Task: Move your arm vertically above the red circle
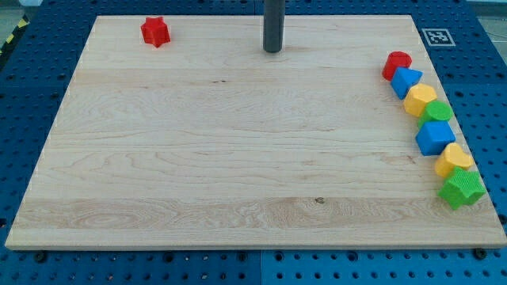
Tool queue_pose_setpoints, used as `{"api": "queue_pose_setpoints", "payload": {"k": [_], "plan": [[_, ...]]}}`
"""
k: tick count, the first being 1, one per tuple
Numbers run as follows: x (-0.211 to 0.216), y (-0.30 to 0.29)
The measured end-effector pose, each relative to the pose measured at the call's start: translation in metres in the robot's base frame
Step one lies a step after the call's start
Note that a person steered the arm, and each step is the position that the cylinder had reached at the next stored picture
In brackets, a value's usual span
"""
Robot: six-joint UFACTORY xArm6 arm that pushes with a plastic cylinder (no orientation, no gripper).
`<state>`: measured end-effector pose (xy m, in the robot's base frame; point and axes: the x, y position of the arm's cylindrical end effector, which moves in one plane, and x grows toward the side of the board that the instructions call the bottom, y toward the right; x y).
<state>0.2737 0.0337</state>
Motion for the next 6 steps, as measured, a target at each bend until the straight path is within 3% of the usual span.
{"api": "queue_pose_setpoints", "payload": {"k": [4,6], "plan": [[-0.041,0.072],[-0.047,0.136]]}}
